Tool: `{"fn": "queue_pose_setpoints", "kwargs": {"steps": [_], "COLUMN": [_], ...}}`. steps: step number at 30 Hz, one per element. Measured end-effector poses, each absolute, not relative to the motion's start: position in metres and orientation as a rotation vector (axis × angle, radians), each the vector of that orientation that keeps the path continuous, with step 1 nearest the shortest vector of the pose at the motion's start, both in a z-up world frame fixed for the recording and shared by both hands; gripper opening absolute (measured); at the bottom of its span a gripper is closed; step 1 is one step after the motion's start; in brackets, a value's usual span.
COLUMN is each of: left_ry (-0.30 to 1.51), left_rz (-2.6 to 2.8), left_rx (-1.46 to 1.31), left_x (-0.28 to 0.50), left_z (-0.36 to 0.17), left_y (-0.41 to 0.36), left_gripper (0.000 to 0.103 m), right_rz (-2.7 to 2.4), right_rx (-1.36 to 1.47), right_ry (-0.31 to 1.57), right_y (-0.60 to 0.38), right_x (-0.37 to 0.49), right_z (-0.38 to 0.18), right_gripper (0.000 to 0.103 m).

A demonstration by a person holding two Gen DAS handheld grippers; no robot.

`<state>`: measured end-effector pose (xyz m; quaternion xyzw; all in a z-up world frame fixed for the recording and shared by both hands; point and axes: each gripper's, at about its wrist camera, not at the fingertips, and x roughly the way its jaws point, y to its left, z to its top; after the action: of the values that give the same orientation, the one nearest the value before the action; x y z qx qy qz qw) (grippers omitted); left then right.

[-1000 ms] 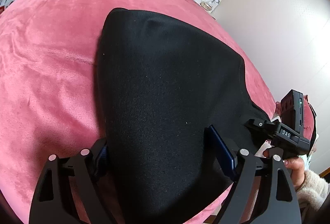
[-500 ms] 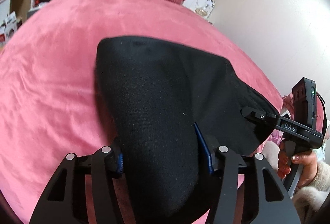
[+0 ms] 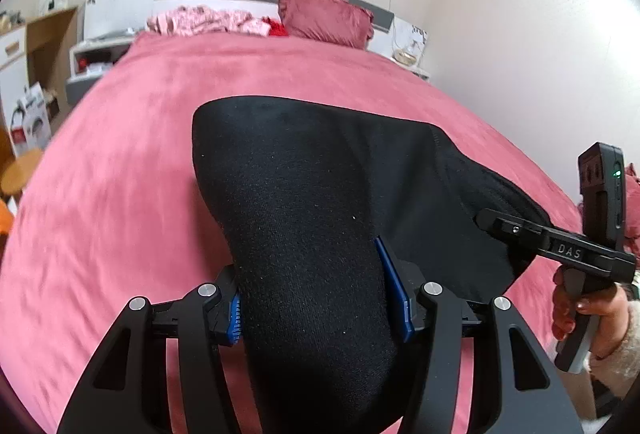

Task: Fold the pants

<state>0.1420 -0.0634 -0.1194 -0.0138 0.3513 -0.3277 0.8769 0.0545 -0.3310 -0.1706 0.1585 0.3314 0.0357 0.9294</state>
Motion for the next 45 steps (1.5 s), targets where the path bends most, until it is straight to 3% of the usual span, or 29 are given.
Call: {"fn": "queue_pose_setpoints", "kwargs": {"steps": [7, 12, 14, 19, 23, 28, 31, 35, 36, 37, 38, 39, 45], "left_ry": [0.666, 0.744, 0.794, 0.748, 0.631, 0.55, 0.616, 0.799, 0.84, 0.886, 0.9, 0.897, 0.921], "left_rz": [-0.623, -0.597, -0.561, -0.53, -0.458, -0.48, -0.461, -0.372, -0.353, -0.332, -0.329, -0.332, -0.369], "left_rx": [0.014, 0.077, 0.105, -0.001, -0.029, 0.012, 0.062, 0.12, 0.116, 0.107, 0.078, 0.05, -0.067], "left_x": [0.216, 0.257, 0.264, 0.245, 0.22, 0.255, 0.299, 0.361, 0.371, 0.381, 0.387, 0.389, 0.402], "left_z": [-0.117, -0.158, -0.185, -0.187, -0.155, -0.115, -0.114, -0.15, -0.163, -0.18, -0.19, -0.194, -0.205], "left_y": [-0.094, -0.12, -0.126, -0.1, -0.079, -0.102, -0.129, -0.15, -0.153, -0.153, -0.15, -0.147, -0.137], "left_gripper": [0.054, 0.055, 0.063, 0.075, 0.075, 0.077, 0.077, 0.077, 0.087, 0.093, 0.096, 0.099, 0.1], "right_rz": [0.036, -0.027, -0.053, -0.095, -0.14, -0.038, -0.03, -0.09, -0.107, -0.11, -0.115, -0.108, -0.096], "right_rx": [0.316, 0.304, 0.342, 0.393, 0.279, 0.179, 0.139, 0.125, 0.143, 0.179, 0.224, 0.291, 0.362], "right_ry": [0.635, 0.705, 0.714, 0.662, 0.532, 0.536, 0.616, 0.748, 0.797, 0.806, 0.795, 0.778, 0.751], "right_y": [-0.349, -0.373, -0.385, -0.394, -0.375, -0.346, -0.346, -0.365, -0.373, -0.38, -0.388, -0.397, -0.41], "right_x": [0.13, 0.164, 0.159, 0.129, 0.11, 0.162, 0.215, 0.269, 0.281, 0.288, 0.289, 0.289, 0.288], "right_z": [-0.167, -0.211, -0.235, -0.231, -0.184, -0.151, -0.156, -0.186, -0.201, -0.213, -0.221, -0.229, -0.237], "right_gripper": [0.057, 0.064, 0.078, 0.082, 0.059, 0.056, 0.048, 0.048, 0.049, 0.059, 0.068, 0.07, 0.077]}}
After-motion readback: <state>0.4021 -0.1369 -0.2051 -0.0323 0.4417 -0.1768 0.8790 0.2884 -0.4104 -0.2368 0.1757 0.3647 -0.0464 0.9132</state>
